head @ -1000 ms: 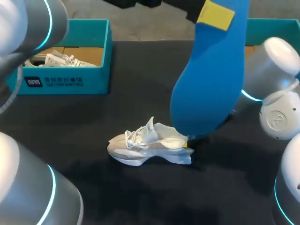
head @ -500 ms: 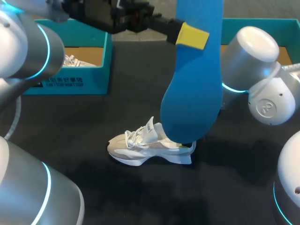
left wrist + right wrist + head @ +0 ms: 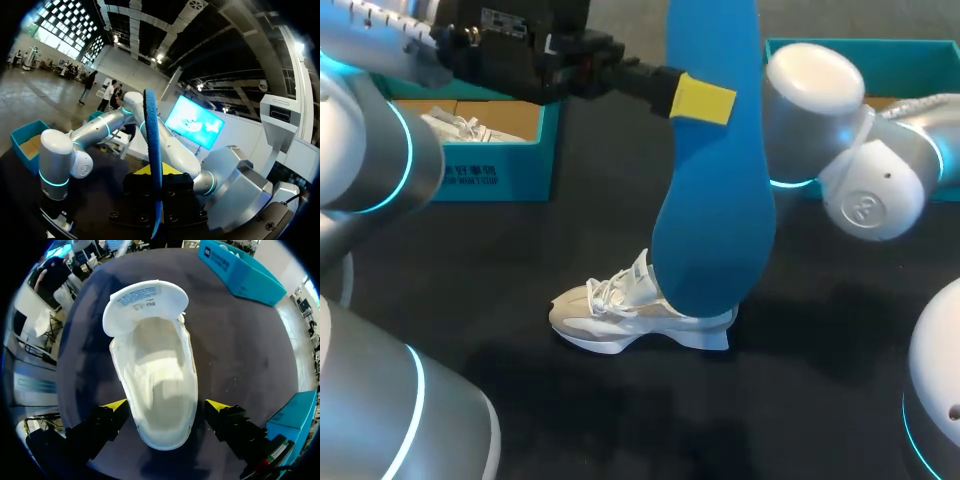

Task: Take the shoe out of the shoebox, open the shoe tongue, remove and reinsert the insole, then place the shoe into the shoebox

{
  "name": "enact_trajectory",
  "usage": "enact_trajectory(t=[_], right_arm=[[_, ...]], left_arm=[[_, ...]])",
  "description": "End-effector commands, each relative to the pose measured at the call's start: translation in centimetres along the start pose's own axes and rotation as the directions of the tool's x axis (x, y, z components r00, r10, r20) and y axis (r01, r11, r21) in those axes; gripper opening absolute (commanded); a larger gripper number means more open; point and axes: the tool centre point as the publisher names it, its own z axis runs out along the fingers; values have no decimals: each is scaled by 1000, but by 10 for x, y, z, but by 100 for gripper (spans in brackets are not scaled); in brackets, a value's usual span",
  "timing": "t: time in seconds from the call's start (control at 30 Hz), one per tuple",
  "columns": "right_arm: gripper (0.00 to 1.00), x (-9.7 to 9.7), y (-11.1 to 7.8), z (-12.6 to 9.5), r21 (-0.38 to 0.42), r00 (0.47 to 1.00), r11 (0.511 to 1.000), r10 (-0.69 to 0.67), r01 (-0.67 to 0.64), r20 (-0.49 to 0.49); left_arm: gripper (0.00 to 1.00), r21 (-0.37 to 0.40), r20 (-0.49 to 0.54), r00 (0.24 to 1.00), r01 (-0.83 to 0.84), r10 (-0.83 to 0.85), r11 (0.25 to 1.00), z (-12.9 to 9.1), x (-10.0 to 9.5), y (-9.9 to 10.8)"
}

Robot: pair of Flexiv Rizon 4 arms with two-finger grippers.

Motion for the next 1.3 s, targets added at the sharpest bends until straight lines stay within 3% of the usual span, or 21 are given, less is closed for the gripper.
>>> enact_trajectory(t=[0.03, 0.73, 1.3], right_arm=[[100, 2, 4, 0, 100, 1000, 995, 2, -2, 0], [100, 5, 10, -1, 165, 1000, 986, -6, 5, 3], [100, -9, 33, -29, 235, 995, 971, -70, 52, 66]], left_arm=[[0, 16, -2, 1000, 0, 0, 1000, 0, 0, 4], [0, 16, -2, 1000, 0, 0, 1000, 0, 0, 4], [0, 16, -2, 1000, 0, 0, 1000, 0, 0, 4]])
